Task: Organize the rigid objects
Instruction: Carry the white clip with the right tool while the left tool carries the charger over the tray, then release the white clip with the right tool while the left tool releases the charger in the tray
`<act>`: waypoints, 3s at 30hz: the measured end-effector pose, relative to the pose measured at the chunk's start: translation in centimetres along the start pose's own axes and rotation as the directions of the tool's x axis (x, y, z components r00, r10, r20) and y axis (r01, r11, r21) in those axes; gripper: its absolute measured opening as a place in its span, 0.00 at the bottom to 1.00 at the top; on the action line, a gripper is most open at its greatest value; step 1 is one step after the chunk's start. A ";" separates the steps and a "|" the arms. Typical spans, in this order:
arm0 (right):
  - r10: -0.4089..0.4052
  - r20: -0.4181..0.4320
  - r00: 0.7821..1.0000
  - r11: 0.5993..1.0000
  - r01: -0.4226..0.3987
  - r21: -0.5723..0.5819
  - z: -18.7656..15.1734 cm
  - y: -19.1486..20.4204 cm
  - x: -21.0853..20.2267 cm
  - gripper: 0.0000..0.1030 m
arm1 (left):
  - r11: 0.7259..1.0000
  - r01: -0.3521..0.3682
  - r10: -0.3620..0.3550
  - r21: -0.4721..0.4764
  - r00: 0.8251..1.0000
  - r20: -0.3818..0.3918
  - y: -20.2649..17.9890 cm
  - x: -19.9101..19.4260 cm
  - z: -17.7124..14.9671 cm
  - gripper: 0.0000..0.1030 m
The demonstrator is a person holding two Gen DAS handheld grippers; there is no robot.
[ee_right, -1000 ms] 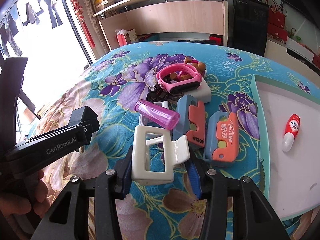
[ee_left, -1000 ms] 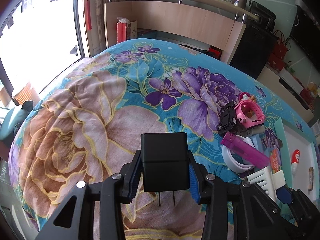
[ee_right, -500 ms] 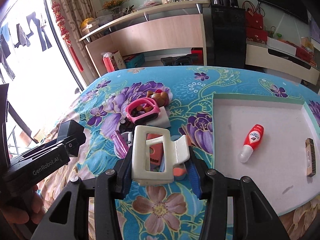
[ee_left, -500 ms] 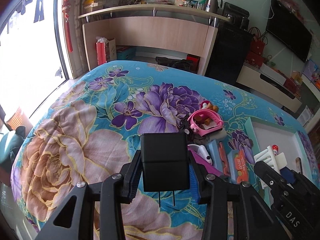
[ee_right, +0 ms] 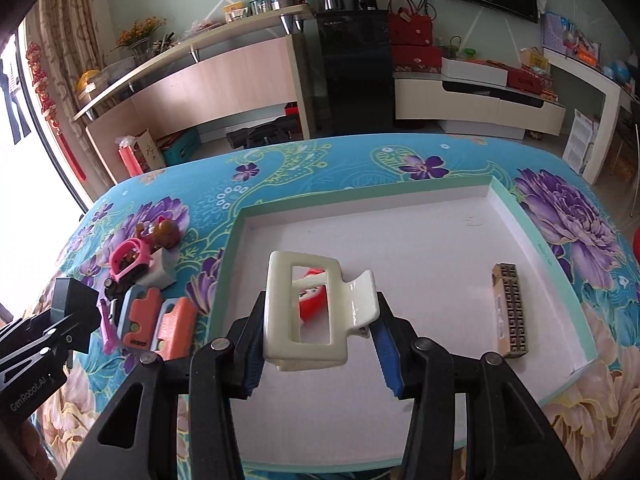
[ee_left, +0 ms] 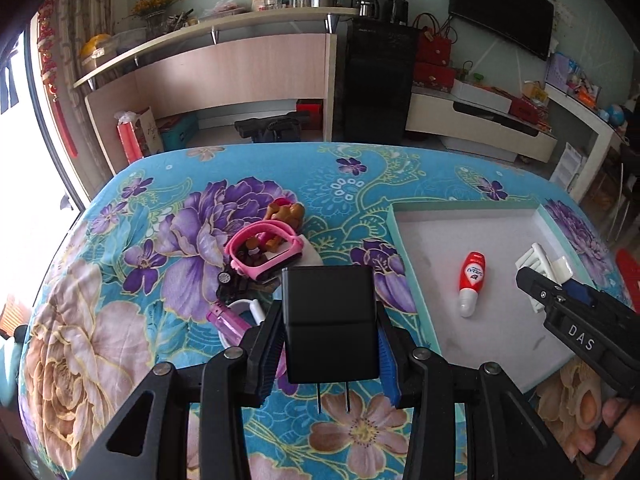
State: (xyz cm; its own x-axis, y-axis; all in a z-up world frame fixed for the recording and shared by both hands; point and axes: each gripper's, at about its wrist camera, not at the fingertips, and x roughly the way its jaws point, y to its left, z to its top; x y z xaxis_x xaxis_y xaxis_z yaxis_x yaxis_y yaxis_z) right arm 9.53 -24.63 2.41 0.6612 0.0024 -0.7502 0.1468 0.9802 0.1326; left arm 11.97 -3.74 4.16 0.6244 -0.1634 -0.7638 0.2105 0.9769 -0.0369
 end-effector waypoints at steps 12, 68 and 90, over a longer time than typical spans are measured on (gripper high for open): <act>-0.089 0.013 0.996 0.987 0.086 0.138 0.2 -7.1 -1.2 0.48 | 0.982 0.083 -0.074 0.169 0.996 -0.059 -8.6 2.1 1.3 0.43; -0.070 -0.029 0.997 0.993 0.073 0.089 0.2 -5.9 -0.1 0.49 | 0.985 0.103 -0.089 0.140 0.990 -0.106 -9.5 3.5 -0.8 0.61; 0.016 -0.067 0.998 1.000 -0.016 -0.007 -0.2 -0.1 1.7 0.49 | 0.980 -0.137 0.128 -0.142 0.989 -0.071 2.3 2.6 -0.1 0.72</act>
State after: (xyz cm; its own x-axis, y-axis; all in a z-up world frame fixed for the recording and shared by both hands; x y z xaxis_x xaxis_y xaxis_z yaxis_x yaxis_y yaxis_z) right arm 10.49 -24.65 0.97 0.6124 0.0309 -0.7900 0.1313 0.9814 0.1402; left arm 14.01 -1.91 1.98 0.5909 -0.0272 -0.8063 0.0141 0.9996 -0.0234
